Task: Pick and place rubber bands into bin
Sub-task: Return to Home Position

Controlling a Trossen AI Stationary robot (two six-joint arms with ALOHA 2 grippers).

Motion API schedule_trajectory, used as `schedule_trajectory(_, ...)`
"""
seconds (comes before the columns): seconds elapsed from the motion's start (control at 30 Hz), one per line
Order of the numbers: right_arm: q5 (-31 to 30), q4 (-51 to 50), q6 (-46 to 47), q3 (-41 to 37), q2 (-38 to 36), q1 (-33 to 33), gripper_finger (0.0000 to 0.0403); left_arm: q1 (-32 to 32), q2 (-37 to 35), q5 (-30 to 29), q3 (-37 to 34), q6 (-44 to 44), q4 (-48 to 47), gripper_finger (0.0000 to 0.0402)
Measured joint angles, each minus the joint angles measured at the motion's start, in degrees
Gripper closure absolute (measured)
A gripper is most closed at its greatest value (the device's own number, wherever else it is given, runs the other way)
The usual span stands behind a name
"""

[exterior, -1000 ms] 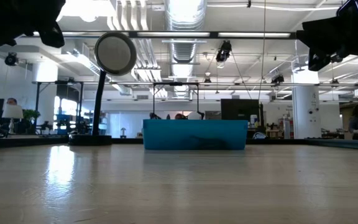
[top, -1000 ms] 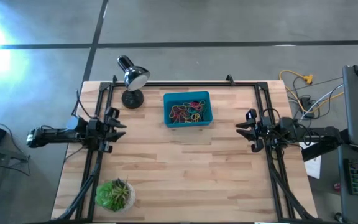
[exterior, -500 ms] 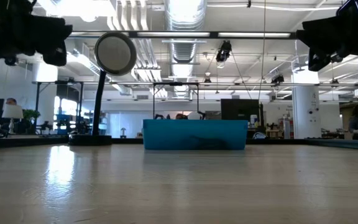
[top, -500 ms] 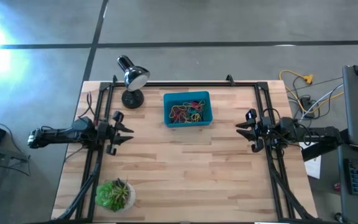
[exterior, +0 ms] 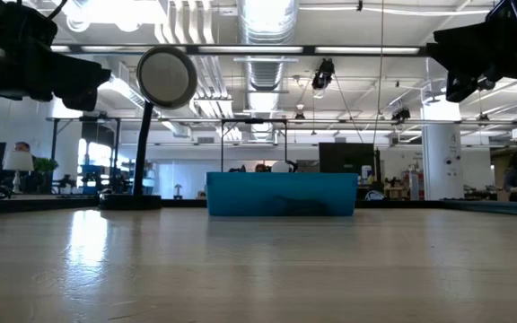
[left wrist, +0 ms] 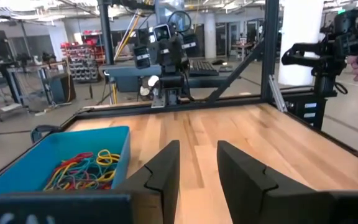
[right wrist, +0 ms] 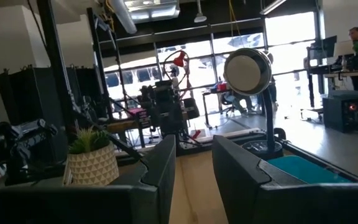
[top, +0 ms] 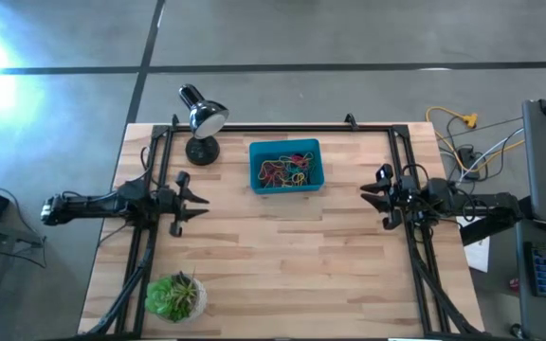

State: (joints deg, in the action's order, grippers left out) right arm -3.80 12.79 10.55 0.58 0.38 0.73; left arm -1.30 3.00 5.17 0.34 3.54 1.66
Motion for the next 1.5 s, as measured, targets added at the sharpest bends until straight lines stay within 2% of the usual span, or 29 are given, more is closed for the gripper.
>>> schedule_trajectory(0.43, -1.1, -1.3, -0.2, 0.0, 0.2, 0.0, 0.0307, 0.0, 3.5, -0.1, 0.0, -3.2, -0.2, 0.0311)
schedule_trajectory(0.6, -1.2, -6.8, -0.5, 0.0, 0.2, 0.0, 0.0307, 0.0, 4.7, 0.0, 0.0, -3.3, -0.2, 0.0311)
schedule_trajectory(0.97, -1.2, -11.7, 0.0, 0.0, 0.1, 0.0, 0.0307, 0.0, 5.0, 0.1, 0.0, -3.3, -0.3, 0.0311)
schedule_trajectory(1.5, -1.2, -11.6, -0.2, 0.0, 0.5, 0.0, 0.0307, 0.0, 5.0, 0.5, 0.0, -3.3, 3.2, 0.0311)
